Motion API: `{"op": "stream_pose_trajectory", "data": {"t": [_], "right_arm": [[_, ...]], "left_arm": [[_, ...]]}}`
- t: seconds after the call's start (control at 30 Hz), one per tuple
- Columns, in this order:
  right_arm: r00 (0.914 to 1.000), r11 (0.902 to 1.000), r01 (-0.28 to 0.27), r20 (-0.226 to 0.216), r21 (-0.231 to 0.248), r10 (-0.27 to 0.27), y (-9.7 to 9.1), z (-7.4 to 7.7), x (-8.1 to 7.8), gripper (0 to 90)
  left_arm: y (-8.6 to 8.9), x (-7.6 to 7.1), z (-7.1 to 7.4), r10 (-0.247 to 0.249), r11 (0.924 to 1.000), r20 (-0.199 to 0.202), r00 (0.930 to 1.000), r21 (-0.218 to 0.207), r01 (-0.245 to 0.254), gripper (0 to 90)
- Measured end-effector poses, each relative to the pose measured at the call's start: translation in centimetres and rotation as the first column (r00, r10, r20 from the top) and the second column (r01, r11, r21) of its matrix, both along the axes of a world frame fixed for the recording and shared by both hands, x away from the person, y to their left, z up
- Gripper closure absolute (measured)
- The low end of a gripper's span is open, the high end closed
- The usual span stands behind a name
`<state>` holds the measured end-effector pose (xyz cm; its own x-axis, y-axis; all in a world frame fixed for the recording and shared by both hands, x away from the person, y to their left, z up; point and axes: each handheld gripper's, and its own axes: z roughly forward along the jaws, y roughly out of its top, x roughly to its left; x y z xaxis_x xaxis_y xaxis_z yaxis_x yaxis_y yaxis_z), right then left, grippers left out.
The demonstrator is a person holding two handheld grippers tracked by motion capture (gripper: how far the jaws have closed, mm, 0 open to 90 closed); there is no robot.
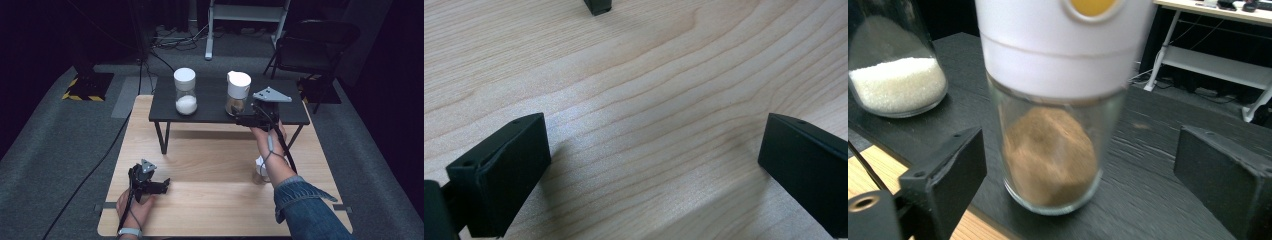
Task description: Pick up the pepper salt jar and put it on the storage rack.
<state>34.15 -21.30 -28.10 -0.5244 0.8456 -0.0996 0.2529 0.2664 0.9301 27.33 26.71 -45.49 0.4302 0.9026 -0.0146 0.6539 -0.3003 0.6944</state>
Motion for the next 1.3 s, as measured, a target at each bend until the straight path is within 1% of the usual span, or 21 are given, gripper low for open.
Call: {"op": "stream_pose_trajectory", "data": {"t": [0.03,0.13,0.3,0.4,0.47,0.53,0.7,0.87,1.07,1.3], "right_arm": [[1.0000,1.0000,0.000,0.005,0.004,0.000,-0.4,-0.1,-0.2,6.2],[1.0000,0.9999,0.009,0.001,0.011,-0.009,-1.2,-0.3,-0.7,6.0],[0.9999,0.9995,0.015,0.007,0.029,-0.016,-2.8,-0.7,-1.4,5.8],[0.9996,0.9993,0.025,0.014,0.026,-0.025,-3.7,-0.9,-1.9,5.8],[0.9992,0.9989,0.034,0.018,0.033,-0.034,-4.4,-1.2,-2.3,5.7],[0.9990,0.9984,0.044,0.008,0.036,-0.044,-5.1,-1.3,-2.6,5.7],[0.9974,0.9967,0.072,0.000,0.037,-0.073,-6.7,-1.8,-3.4,5.7],[0.9949,0.9938,0.100,-0.015,0.049,-0.100,-8.3,-2.4,-4.1,5.7],[0.9915,0.9897,0.130,-0.012,0.059,-0.130,-10.0,-3.1,-5.3,5.8],[0.9882,0.9869,0.153,-0.008,0.051,-0.153,-11.5,-3.5,-6.5,5.7]], "left_arm": [[0.0,0.0,0.0,0.000,1.0000,0.000,1.0000,0.000,0.000,0.4],[0.0,0.0,0.0,0.000,1.0000,0.000,1.0000,0.000,0.000,0.4],[0.0,0.0,0.0,0.000,1.0000,0.000,1.0000,0.000,0.000,0.4],[0.0,0.0,0.0,0.002,1.0000,0.000,1.0000,-0.001,-0.002,0.4],[0.0,0.0,0.0,0.001,1.0000,-0.001,1.0000,-0.001,-0.001,0.4],[0.0,0.0,0.0,0.002,1.0000,0.000,1.0000,-0.001,-0.002,0.4],[0.0,0.0,0.0,0.002,1.0000,0.000,1.0000,-0.001,-0.002,0.4],[0.0,0.0,0.0,0.002,1.0000,0.000,1.0000,-0.001,-0.002,0.4],[0.0,0.0,0.0,0.002,1.0000,0.000,1.0000,-0.001,-0.002,0.4],[0.0,0.0,0.0,0.002,1.0000,0.000,1.0000,-0.001,-0.002,0.4]]}}
